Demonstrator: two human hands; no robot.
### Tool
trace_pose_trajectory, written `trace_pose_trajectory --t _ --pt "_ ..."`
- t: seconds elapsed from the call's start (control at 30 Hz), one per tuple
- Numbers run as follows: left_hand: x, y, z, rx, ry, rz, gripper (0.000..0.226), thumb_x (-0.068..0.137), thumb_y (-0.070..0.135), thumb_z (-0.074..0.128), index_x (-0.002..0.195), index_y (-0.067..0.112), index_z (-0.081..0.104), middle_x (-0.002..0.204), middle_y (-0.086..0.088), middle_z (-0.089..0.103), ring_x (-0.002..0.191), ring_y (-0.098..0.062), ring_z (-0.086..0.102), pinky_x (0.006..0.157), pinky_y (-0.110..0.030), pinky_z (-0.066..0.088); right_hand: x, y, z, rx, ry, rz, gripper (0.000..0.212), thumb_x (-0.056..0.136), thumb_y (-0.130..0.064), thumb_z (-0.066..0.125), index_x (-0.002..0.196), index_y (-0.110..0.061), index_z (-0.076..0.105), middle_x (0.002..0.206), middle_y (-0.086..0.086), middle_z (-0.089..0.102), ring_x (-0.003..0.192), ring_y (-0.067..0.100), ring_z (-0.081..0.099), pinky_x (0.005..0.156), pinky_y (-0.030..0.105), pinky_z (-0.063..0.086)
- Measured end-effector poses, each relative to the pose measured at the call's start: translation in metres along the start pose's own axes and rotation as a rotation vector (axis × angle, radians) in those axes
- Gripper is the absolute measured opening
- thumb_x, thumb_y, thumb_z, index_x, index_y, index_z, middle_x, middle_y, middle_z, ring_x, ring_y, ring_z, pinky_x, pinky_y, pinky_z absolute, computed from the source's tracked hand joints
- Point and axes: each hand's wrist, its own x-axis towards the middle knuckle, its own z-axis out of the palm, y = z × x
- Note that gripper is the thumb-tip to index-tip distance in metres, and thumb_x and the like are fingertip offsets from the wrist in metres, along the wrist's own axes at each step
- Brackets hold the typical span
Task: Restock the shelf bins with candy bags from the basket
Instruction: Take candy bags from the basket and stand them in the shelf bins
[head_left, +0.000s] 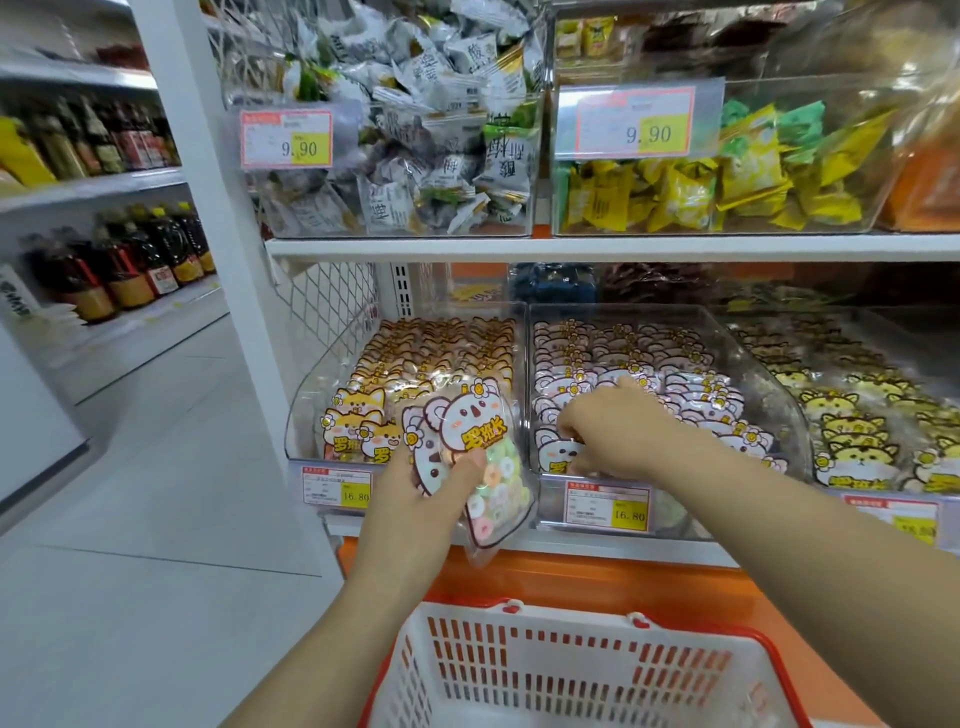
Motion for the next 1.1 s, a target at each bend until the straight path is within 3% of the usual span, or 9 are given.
trace_pose_trajectory --t 0.17,0.33,0.43,0.53,0.63,0.73,0.87,0.97,1.1 --pt "0.003 0.0 -0.005 -0.034 0.012 0.003 0.018 0.091 0.027 0.069 0.108 0.028 0.065 0.101 0.015 0.075 0.098 -0.005 0.07 0.061 -0.01 0.053 0.011 0.003 -0.001 -0.009 -0.12 -0.048 0.032 0.09 -0.034 0.068 0.071 -0.023 0.045 0.071 -0.008 0.04 0.082 0.024 0.046 0.102 0.044 0.035" --pt "0.002 -0.006 -0.009 -0.022 0.008 0.001 0.02 0.091 0.03 0.07 0.11 0.03 0.065 0.101 0.017 0.075 0.099 -0.004 0.07 0.074 -0.02 0.056 0.015 -0.003 0.018 -0.126 0.012 -0.028 0.011 0.09 -0.027 0.065 0.08 -0.022 0.063 0.08 -0.004 0.061 0.087 0.023 0.061 0.102 0.045 0.033" --pt "0.0 -0.007 -0.009 0.0 -0.008 -0.008 0.018 0.091 0.031 0.07 0.108 0.028 0.067 0.099 0.017 0.075 0.098 -0.004 0.07 0.074 -0.02 0.055 0.013 -0.001 0.019 -0.092 0.008 -0.014 0.013 0.089 -0.031 0.067 0.08 -0.022 0.063 0.08 -0.005 0.063 0.088 0.023 0.062 0.103 0.043 0.034" --pt "-0.002 -0.005 -0.008 0.014 -0.03 -0.001 0.02 0.091 0.031 0.07 0.11 0.028 0.066 0.101 0.017 0.075 0.1 -0.004 0.07 0.076 -0.019 0.055 -0.003 0.011 0.003 0.325 0.049 0.012 0.025 0.085 -0.046 0.072 0.101 -0.028 0.066 0.094 -0.011 0.068 0.089 0.015 0.063 0.099 0.037 0.044" --pt "-0.006 -0.003 -0.004 0.019 -0.061 0.018 0.022 0.091 0.03 0.069 0.113 0.028 0.065 0.103 0.017 0.074 0.097 0.001 0.069 0.069 -0.008 0.052 -0.04 0.012 -0.022 0.7 0.301 0.016 0.039 0.082 -0.046 0.075 0.118 -0.033 0.063 0.106 -0.02 0.067 0.088 0.002 0.064 0.088 0.032 0.054" --pt "-0.009 0.002 0.006 0.014 -0.085 0.048 0.02 0.091 0.029 0.07 0.11 0.026 0.068 0.097 0.017 0.076 0.093 0.0 0.07 0.068 -0.01 0.052 -0.076 -0.011 -0.033 1.03 0.238 -0.057 0.06 0.072 -0.043 0.082 0.125 -0.039 0.055 0.111 -0.018 0.064 0.091 0.003 0.065 0.08 0.026 0.056" --pt "-0.011 0.017 0.035 0.008 -0.071 0.1 0.016 0.089 0.03 0.072 0.105 0.028 0.068 0.091 0.021 0.074 0.085 0.01 0.066 0.065 -0.006 0.046 -0.087 -0.024 -0.014 1.221 0.263 0.067 0.082 0.071 -0.028 0.088 0.136 -0.038 0.039 0.113 -0.012 0.055 0.082 0.011 0.063 0.075 0.026 0.056" --pt "-0.007 0.032 0.058 0.039 -0.097 0.117 0.021 0.089 0.039 0.071 0.105 0.025 0.068 0.091 0.015 0.074 0.085 0.005 0.068 0.065 -0.01 0.046 -0.088 -0.009 -0.008 1.362 0.318 0.187 0.086 0.069 -0.02 0.09 0.136 -0.032 0.039 0.108 -0.003 0.056 0.074 0.01 0.057 0.073 0.031 0.056" --pt "0.001 0.059 0.081 0.067 -0.183 0.154 0.025 0.091 0.047 0.065 0.106 0.027 0.068 0.092 0.017 0.074 0.084 0.004 0.068 0.07 -0.015 0.049 -0.094 0.019 -0.004 1.502 0.374 0.299 0.087 0.069 -0.021 0.09 0.14 -0.025 0.04 0.105 -0.001 0.055 0.085 0.009 0.061 0.075 0.03 0.057"
